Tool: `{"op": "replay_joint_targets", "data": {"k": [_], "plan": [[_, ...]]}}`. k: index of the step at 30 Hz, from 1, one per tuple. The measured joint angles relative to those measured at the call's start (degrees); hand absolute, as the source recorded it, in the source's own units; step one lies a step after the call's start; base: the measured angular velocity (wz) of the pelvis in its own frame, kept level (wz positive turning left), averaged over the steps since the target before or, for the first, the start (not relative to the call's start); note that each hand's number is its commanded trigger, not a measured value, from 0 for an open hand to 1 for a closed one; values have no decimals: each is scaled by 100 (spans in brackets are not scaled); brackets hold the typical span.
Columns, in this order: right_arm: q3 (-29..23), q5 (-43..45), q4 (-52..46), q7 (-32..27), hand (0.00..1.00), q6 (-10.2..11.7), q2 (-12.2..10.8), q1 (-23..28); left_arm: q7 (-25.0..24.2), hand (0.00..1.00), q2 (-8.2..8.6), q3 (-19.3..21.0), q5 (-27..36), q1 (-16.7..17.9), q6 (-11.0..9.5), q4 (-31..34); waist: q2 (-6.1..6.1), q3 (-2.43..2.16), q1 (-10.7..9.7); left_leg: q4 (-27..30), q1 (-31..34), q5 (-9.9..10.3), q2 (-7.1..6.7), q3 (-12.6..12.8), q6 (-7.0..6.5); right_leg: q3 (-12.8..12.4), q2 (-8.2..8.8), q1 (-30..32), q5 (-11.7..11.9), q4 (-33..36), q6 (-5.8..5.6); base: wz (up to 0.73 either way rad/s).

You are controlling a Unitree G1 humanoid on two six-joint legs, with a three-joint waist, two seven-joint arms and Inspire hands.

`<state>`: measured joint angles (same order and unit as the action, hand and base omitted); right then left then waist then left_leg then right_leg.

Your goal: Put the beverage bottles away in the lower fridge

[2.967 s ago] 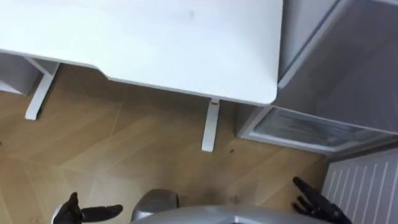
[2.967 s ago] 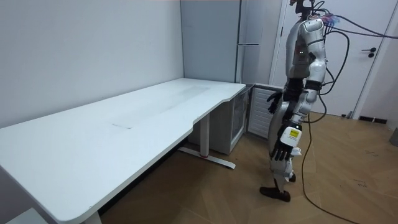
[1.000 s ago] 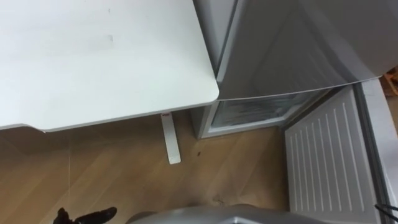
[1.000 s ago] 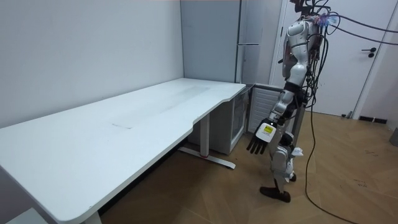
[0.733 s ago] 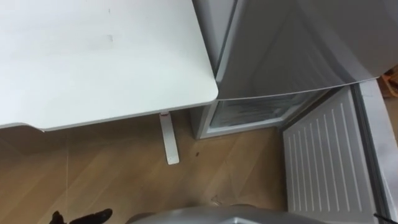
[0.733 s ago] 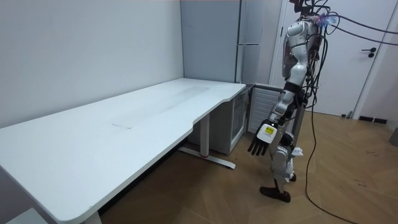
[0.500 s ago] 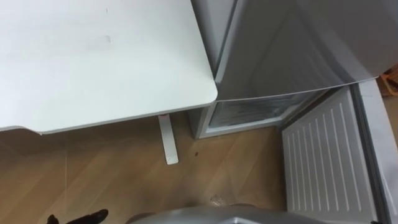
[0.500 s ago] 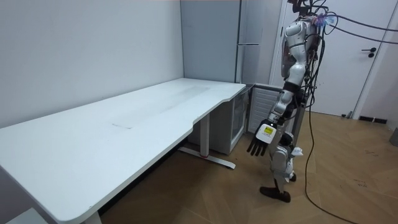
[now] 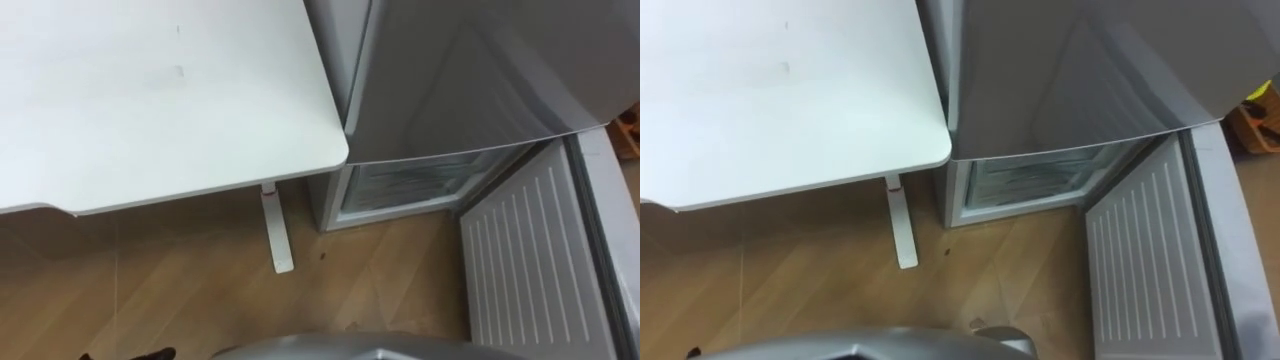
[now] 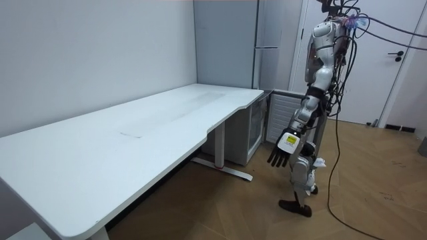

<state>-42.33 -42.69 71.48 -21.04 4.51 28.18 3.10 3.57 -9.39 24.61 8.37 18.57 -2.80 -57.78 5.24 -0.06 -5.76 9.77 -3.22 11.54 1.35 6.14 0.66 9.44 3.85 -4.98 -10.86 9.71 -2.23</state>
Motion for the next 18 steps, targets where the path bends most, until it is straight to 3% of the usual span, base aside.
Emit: {"op": "replay_joint_targets", "data": {"k": [9,14,18], "plan": [[-10,-1440,22,978,0,-91,-72,42,-281,0,1,41,-131,-14,36,-34,3,9,134,2,-24,2,-2,9,3,-1,1,19,-1,-22,-1,0],[3,-1766,4,1419,0,-215,-100,-30,-310,0,39,51,-135,-13,39,-32,-20,23,181,-22,-29,2,-3,9,3,4,0,19,-1,-15,-1,0],[302,-1696,-163,1747,0,-223,-102,-80,-308,0,46,34,-136,-15,41,-32,-13,24,232,-22,-31,2,-2,12,3,-7,-1,30,-1,-9,-1,0]]}}
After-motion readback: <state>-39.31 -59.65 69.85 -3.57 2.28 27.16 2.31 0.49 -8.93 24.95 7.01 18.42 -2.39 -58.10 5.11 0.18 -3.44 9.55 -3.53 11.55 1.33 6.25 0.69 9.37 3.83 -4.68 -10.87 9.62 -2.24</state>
